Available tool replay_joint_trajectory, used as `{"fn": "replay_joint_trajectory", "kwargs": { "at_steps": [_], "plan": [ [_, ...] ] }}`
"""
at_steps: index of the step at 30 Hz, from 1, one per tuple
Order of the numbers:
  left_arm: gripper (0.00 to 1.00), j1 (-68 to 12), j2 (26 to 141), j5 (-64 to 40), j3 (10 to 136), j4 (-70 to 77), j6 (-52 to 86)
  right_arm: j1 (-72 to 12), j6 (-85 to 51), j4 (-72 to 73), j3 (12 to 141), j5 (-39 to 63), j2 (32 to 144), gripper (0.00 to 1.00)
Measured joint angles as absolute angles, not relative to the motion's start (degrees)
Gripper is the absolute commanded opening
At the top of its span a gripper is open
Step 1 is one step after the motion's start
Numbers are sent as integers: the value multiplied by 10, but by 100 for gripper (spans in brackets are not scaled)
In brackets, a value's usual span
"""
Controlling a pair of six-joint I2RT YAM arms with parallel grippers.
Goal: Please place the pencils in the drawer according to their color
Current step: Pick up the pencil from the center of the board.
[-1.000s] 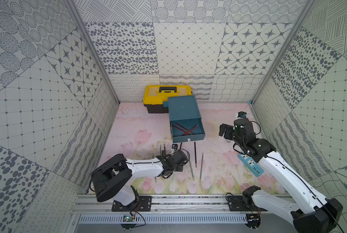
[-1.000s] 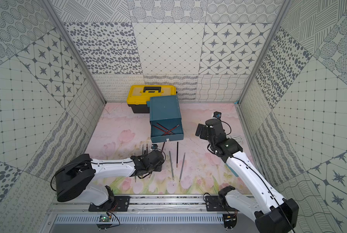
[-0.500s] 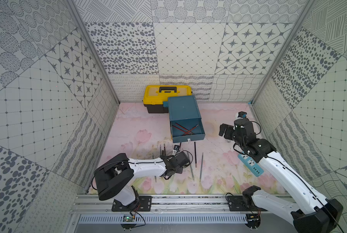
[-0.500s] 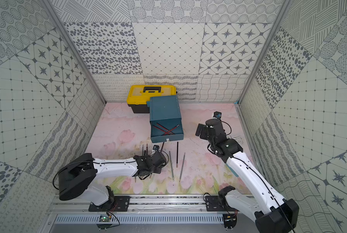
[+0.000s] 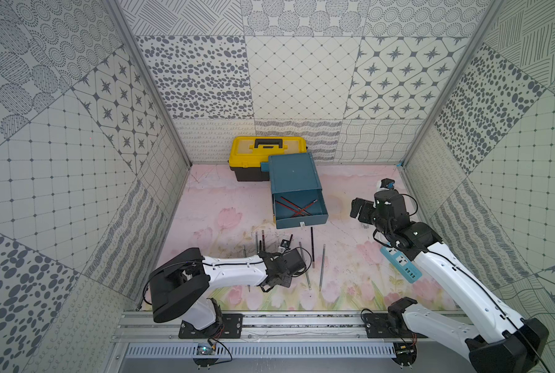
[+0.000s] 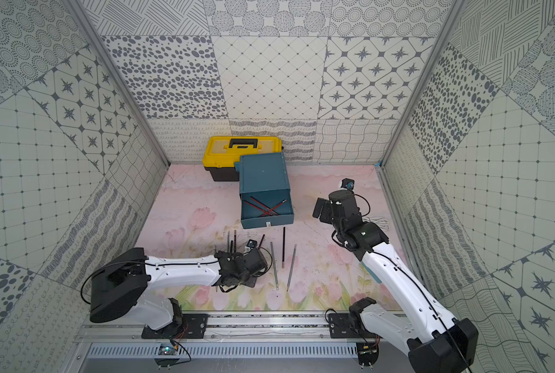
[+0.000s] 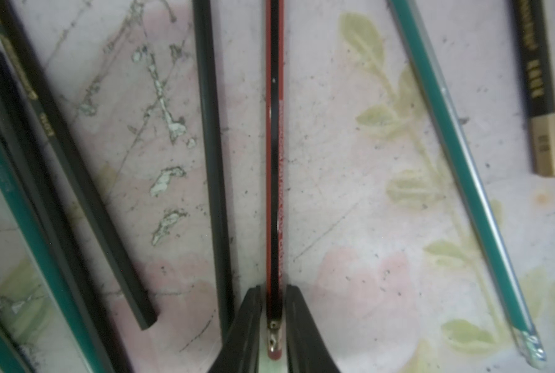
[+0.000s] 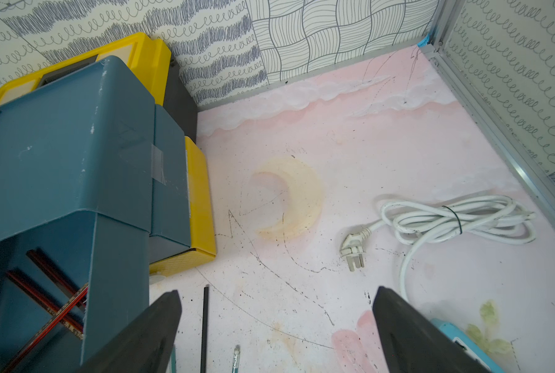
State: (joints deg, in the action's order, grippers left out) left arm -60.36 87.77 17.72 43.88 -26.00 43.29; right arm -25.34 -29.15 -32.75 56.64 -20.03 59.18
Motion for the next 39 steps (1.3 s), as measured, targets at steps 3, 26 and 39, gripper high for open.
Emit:
{"fn": "replay_joint_trajectory", "kwargs": {
  "at_steps": [3, 26, 39],
  "plan": [
    [21, -604, 890, 171, 453, -281, 431, -253, -291, -328, 566, -200, 592, 99],
    [13, -608, 981, 206, 543, -337, 402, -253, -291, -328, 566, -200, 592, 99],
    [0, -607, 985, 207, 546, -336, 382, -253, -291, -328, 566, -200, 592, 99]
  ]
}}
